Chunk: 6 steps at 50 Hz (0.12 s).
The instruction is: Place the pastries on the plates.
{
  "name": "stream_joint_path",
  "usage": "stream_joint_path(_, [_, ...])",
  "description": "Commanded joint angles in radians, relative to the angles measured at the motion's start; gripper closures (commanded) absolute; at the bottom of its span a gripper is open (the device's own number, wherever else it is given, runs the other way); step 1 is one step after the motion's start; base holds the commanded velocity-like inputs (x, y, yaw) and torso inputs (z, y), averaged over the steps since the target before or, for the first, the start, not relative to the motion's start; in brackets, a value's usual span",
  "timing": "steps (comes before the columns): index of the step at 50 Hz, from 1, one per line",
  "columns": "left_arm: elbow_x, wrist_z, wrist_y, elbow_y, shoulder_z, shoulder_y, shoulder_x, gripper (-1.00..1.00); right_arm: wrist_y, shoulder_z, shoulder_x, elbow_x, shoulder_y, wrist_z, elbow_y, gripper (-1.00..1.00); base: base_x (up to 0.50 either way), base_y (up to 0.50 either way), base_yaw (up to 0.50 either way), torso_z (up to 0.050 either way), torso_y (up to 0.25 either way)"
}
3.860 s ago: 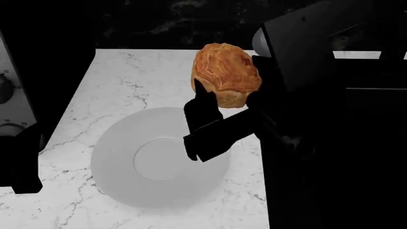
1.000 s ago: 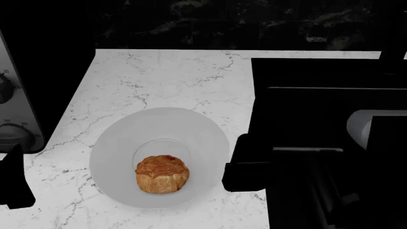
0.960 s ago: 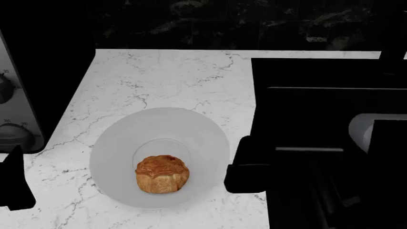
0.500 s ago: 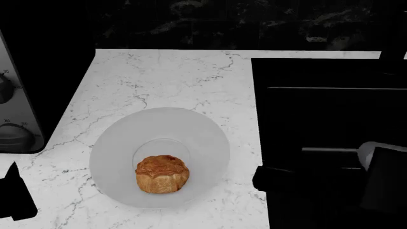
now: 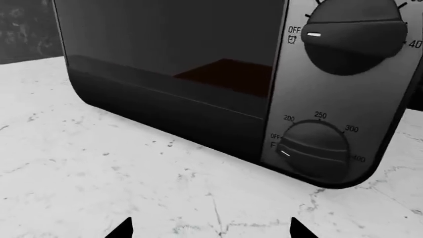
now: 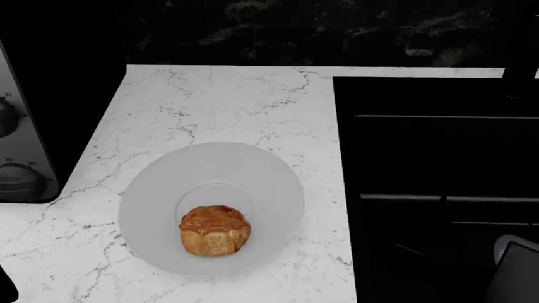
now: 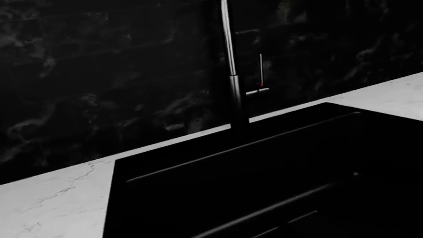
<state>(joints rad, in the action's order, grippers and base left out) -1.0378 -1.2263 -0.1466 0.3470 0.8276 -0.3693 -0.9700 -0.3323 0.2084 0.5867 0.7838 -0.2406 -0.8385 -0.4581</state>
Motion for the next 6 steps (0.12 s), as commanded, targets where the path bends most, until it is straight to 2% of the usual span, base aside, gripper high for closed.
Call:
stream_joint_path(1, [0.037, -0.038, -0.055, -0.001, -0.062, 0.051, 0.010, -1.00, 0.025, -0.049, -0.026, -0.070, 0.032, -0.027, 0.002, -1.00, 0.00, 0.00, 0.00, 0.000, 0.000])
stream_joint_path(6, [0.032, -0.063, -0.071, -0.004, -0.080, 0.062, 0.001, -1.00, 0.033, -0.076, -0.027, -0.088, 0.036, -0.063, 0.013, -1.00, 0.00, 0.00, 0.00, 0.000, 0.000])
